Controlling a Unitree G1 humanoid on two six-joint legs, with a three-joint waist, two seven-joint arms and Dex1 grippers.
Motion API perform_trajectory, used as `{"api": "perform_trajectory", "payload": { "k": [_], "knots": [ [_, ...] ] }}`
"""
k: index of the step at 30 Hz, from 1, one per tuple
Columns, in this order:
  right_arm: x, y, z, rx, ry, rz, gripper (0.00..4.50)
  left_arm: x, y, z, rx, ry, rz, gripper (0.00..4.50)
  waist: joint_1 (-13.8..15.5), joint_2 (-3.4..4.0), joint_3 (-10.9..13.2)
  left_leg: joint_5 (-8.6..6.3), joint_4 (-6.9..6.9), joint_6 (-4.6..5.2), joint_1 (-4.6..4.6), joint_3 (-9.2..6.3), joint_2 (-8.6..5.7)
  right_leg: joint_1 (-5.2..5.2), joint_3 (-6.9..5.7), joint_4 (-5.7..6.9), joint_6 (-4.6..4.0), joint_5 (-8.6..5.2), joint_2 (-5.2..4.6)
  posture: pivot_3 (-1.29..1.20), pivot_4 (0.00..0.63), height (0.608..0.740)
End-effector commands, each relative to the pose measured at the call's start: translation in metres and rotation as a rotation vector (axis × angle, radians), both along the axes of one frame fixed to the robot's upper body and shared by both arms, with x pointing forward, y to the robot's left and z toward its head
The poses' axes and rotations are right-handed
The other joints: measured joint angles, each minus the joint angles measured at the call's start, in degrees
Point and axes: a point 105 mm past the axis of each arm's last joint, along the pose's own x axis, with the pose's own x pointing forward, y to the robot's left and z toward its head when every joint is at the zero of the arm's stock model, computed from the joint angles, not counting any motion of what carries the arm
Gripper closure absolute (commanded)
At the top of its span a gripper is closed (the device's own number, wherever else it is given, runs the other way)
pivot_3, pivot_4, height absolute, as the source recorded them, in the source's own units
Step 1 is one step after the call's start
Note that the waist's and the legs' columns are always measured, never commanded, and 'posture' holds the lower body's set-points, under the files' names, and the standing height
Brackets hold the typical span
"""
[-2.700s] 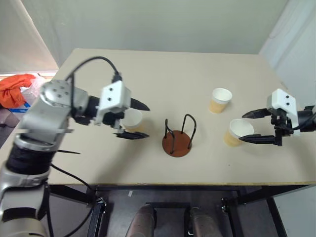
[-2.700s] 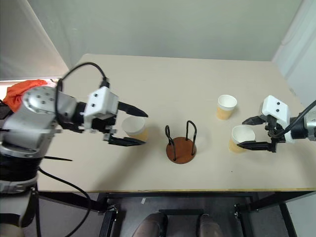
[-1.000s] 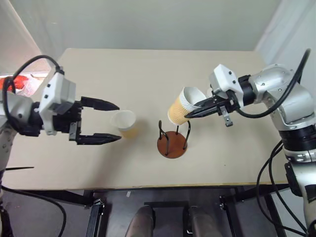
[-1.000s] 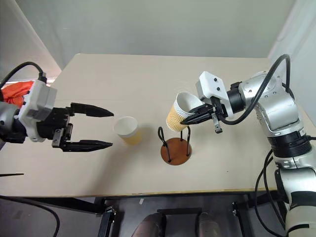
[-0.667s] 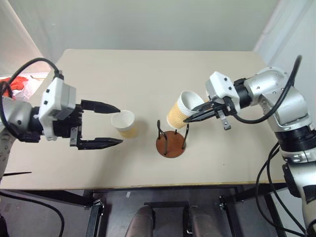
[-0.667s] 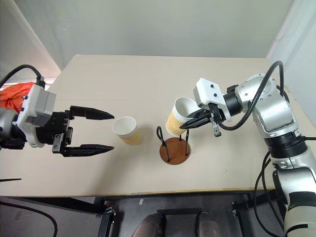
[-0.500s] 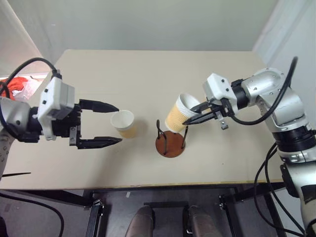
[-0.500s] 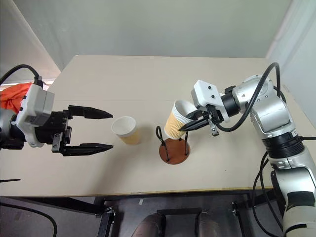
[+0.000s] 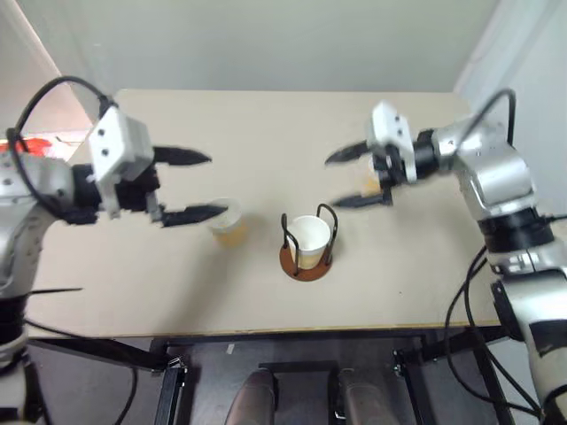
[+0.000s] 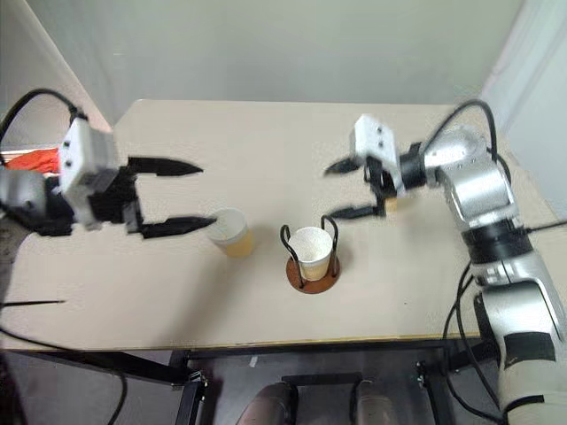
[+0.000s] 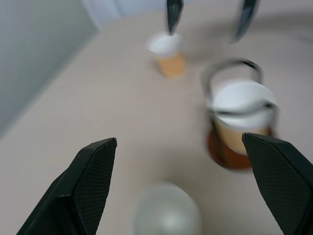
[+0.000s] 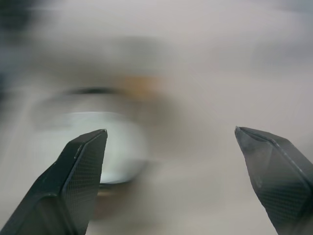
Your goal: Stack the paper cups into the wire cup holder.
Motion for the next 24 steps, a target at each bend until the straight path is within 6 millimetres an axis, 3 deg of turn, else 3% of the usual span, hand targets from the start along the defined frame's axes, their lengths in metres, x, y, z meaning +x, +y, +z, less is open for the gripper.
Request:
{"api": "perform_trajectory", "payload": {
  "k": [1,4,7,18,21,24],
  "knots": [
    [0.038,-0.044,-0.001,0.019,-0.031,-0.272,0.01,0.01,-0.005,0.005,0.005,-0.036,0.025,0.0,0.1,-0.01,0.0,0.0,-0.01,-0.01,0.0,0.0,0.0,0.0,0.0,-0.01,0.0,0.0,-0.01,0.0,0.15,0.74],
    [0.047,-0.063,-0.019,-0.026,0.023,-0.354,0.01,0.016,-0.012,0.012,-0.008,-0.062,0.031,0.0,0.3,-0.02,0.0,-0.1,-0.08,-0.1,-0.02,-0.03,0.0,-0.02,-0.01,-0.03,0.05,0.03,-0.02,0.0,0.15,0.74],
    [0.051,-0.07,-0.033,-0.055,0.071,-0.391,0.01,0.014,-0.016,0.016,-0.015,-0.063,0.007,0.0,0.3,0.03,0.0,-0.22,-0.18,-0.15,-0.13,-0.03,0.01,-0.15,-0.02,-0.07,0.47,0.26,-0.01,0.0,0.15,0.74],
    [0.056,-0.065,-0.07,-0.13,0.16,-0.443,0.01,0.001,-0.016,0.023,-0.02,-0.042,-0.007,0.0,0.0,0.12,0.1,-0.32,-0.62,-0.35,-0.08,0.05,0.26,-0.24,-0.18,-0.2,0.86,0.33,0.08,0.0,0.15,0.74],
    [0.055,-0.067,-0.081,-0.178,0.181,-0.457,0.61,-0.001,-0.013,0.021,-0.004,-0.037,0.006,0.0,0.0,0.12,0.1,-0.3,-0.54,-0.35,-0.07,0.05,0.26,-0.22,-0.17,-0.15,0.83,0.32,0.08,0.0,0.15,0.74],
    [0.056,-0.065,-0.083,-0.186,0.177,-0.464,1.64,-0.002,-0.013,0.022,-0.005,-0.033,0.007,0.0,0.1,0.12,0.1,-0.26,-0.49,-0.35,-0.06,0.05,0.26,-0.2,-0.18,-0.1,0.81,0.3,0.07,0.0,0.15,0.74]
  ]
}}
